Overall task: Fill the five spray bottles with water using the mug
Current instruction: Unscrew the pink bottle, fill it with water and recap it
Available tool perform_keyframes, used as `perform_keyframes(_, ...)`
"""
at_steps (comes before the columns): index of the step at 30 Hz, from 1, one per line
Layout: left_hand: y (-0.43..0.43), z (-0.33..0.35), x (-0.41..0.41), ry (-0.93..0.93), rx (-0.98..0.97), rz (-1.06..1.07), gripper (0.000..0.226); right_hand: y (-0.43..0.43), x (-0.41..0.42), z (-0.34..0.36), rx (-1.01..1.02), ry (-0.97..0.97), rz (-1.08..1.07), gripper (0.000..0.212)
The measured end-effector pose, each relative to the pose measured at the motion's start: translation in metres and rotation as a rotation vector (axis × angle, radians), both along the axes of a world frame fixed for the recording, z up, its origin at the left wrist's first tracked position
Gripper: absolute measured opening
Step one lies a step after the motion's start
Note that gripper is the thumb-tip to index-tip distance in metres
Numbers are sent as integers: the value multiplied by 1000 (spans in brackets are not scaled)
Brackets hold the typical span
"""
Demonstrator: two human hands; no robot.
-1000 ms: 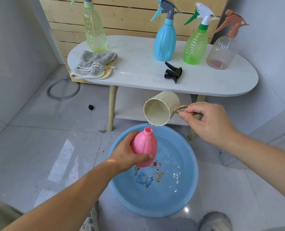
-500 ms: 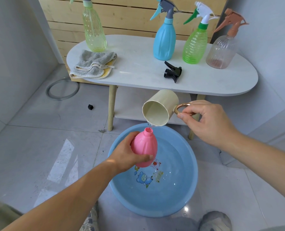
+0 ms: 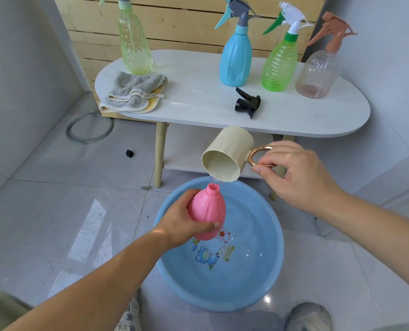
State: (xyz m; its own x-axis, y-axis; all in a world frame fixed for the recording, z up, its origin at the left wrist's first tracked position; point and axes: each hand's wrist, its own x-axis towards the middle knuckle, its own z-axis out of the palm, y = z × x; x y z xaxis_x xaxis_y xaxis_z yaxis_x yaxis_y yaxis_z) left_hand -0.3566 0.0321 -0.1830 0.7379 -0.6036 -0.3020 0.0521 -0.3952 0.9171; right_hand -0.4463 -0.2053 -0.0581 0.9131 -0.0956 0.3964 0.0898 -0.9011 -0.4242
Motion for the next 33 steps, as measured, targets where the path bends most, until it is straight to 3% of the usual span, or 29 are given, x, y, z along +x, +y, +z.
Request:
perform_keyframes(13, 0, -2, 0, -8, 4, 1, 91, -6, 3, -7, -219, -131, 143, 32)
perform_keyframes(21, 0, -2, 1, -6, -8, 12, 88, -7, 6, -13, -333, -212, 217, 22)
perform_keyframes(23, 0, -2, 1, -11, -14, 17, 85, -2, 5, -15, -215, -148, 132, 21)
perform_keyframes(28, 4, -4, 0, -9, -6, 19, 87, 3, 13, -31, 434, 192, -186, 23)
perform_keyframes(31, 6, -11, -1, 9, 11, 10, 85, -11, 24, -66, 507, 354, -245, 30)
perform_keyframes(33, 6, -15, -2, 3, 44, -1, 96, -21, 29, -96, 504, 455, -264, 32)
